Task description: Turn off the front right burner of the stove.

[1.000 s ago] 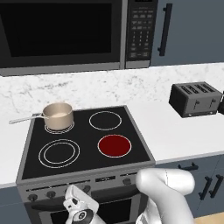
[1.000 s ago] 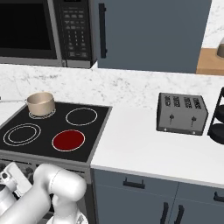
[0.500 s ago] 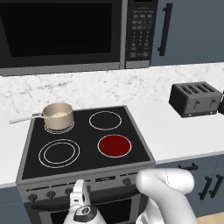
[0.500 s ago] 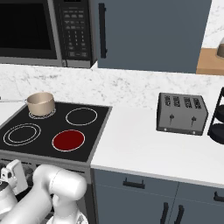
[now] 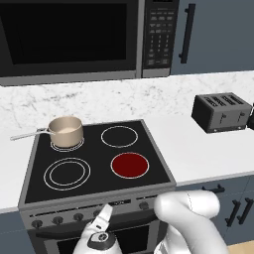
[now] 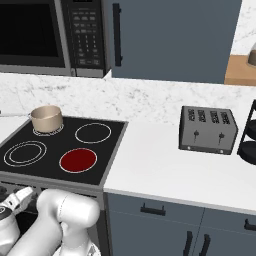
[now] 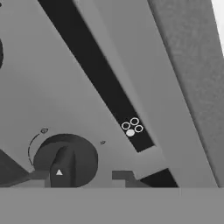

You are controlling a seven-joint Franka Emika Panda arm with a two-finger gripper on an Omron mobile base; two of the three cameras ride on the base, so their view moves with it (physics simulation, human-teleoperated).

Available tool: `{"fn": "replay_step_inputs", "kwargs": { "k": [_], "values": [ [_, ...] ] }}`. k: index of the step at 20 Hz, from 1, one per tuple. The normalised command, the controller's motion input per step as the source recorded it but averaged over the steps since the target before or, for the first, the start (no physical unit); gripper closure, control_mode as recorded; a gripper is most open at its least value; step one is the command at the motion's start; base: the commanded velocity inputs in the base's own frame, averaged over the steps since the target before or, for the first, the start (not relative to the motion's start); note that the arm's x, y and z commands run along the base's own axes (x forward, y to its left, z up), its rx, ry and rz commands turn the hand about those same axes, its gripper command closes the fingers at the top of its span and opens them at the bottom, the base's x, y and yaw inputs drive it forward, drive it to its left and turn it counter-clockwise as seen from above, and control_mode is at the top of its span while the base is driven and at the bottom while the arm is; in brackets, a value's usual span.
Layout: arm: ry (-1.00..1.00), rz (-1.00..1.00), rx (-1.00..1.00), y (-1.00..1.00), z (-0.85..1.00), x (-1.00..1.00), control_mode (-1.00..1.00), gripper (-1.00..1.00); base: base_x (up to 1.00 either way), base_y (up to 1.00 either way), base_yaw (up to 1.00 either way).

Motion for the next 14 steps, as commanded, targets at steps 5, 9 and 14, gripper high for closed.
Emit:
{"fn": "replay_step_inputs", "kwargs": {
  "k": [5,9,14],
  "values": [
    [-0.32,-0.24,0.85,-0.37,0.1,-0.08,-1.0,1.0,0.0,0.0,0.0],
    [-0.32,-0.25,0.88,-0.38,0.05,-0.08,-1.0,1.0,0.0,0.0,0.0],
    [-0.32,-0.25,0.86,-0.36,0.11,-0.01,-1.0,1.0,0.0,0.0,0.0]
  ]
}}
